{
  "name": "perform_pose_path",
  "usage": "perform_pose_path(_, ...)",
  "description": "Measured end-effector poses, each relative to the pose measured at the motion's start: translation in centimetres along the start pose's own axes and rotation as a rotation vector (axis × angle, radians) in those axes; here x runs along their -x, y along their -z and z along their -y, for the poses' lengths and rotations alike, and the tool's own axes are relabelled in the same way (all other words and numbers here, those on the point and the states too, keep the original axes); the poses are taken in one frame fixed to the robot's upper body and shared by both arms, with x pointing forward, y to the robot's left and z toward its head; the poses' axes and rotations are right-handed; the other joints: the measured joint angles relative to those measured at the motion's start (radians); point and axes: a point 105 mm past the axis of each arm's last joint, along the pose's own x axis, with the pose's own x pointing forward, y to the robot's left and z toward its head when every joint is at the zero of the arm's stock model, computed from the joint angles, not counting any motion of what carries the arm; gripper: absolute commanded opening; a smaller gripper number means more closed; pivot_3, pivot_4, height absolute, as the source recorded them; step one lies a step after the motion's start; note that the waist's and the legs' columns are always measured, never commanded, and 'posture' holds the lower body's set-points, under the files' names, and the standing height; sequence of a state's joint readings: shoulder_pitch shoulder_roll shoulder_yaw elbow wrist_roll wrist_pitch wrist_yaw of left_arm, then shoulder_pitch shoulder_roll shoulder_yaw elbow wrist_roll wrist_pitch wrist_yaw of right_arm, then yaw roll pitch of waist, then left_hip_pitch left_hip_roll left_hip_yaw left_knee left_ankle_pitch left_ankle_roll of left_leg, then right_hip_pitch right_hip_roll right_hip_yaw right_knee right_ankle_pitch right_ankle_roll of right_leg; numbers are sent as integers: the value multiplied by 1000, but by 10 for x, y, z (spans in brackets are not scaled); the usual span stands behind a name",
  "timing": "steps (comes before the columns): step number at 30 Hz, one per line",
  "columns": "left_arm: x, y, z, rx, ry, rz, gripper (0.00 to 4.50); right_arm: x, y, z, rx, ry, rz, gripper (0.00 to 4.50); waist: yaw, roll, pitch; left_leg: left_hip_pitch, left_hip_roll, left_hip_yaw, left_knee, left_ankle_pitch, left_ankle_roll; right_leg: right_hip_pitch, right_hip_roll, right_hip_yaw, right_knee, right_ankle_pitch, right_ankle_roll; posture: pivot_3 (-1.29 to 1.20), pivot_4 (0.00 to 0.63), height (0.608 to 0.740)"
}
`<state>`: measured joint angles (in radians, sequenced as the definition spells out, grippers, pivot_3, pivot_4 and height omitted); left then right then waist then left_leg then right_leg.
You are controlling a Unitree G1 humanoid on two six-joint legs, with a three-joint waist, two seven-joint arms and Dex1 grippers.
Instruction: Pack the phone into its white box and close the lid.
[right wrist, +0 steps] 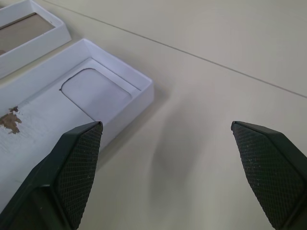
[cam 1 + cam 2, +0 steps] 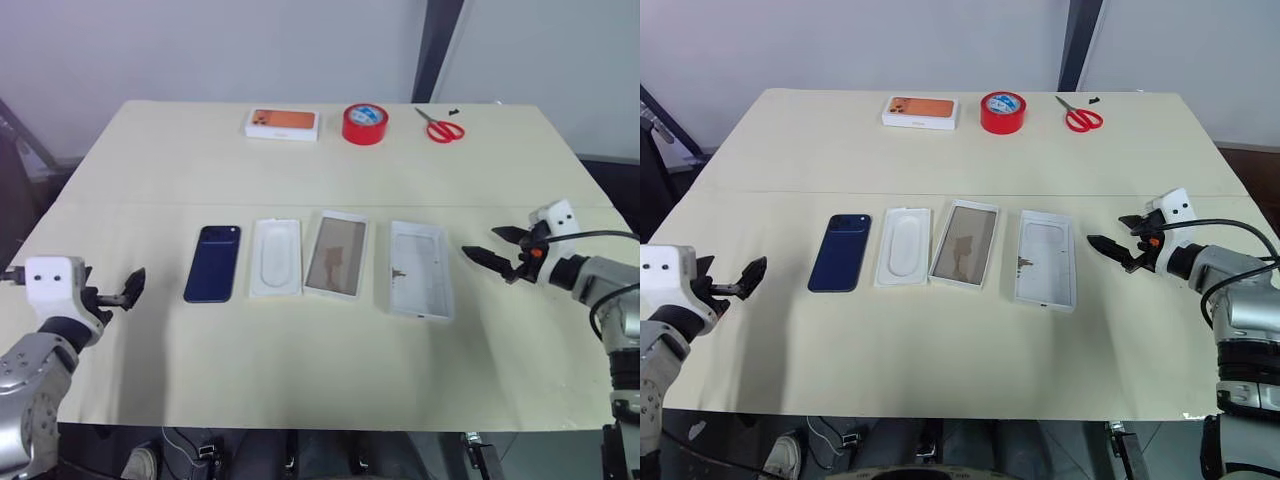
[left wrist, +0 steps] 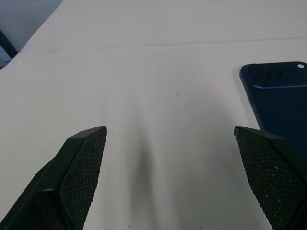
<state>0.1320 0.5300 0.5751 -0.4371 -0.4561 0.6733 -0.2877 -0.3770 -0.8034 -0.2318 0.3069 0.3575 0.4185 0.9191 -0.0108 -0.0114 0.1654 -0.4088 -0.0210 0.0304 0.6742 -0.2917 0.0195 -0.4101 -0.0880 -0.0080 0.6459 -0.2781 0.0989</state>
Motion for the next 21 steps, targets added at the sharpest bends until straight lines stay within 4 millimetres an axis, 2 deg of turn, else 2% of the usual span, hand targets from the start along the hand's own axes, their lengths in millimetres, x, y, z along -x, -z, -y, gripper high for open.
perform_pose_path(5, -1, -6, 1, -2, 6, 20, 4464, -5, -13, 2, 26, 1, 26, 4500, -3, 0, 0, 0, 0, 0, 0, 0, 0, 0, 0, 0, 0, 0, 0, 0, 150, 725)
perform_pose_path(8, -2, -8, 2, 0, 8, 22, 4464, -7, -9, 3, 29, 7, 10, 4500, -3, 0, 0, 0, 0, 0, 0, 0, 0, 0, 0, 0, 0, 0, 0, 0, 150, 725)
perform_pose_path(11, -3, -14, 8, 1, 30, 39, 4464, -8, -9, 2, 28, 7, 11, 4500, -1, 0, 0, 0, 0, 0, 0, 0, 0, 0, 0, 0, 0, 0, 0, 0, 150, 725)
perform_pose_path(13, -5, -20, 19, 3, 71, 49, 4464, -9, -14, -2, 47, -4, 19, 4500, 1, 0, 0, 0, 0, 0, 0, 0, 0, 0, 0, 0, 0, 0, 0, 0, 150, 725)
perform_pose_path(15, -11, -26, 42, 3, 154, 56, 4464, -11, -26, -17, 87, -50, 39, 4500, 1, 0, 0, 0, 0, 0, 0, 0, 0, 0, 0, 0, 0, 0, 0, 0, 150, 725)
perform_pose_path(17, -16, -32, 73, 1, 264, 60, 4464, -17, -40, -41, 127, -125, 71, 4500, 0, 0, 0, 0, 0, 0, 0, 0, 0, 0, 0, 0, 1, 0, 0, 0, 150, 725)
perform_pose_path(21, -21, -39, 134, 53, 453, 42, 4464, -26, -56, -92, 206, -270, 105, 4500, 0, 0, 0, 0, 0, 0, 1, 0, -1, 0, 1, 0, 1, 0, 1, 0, 150, 725)
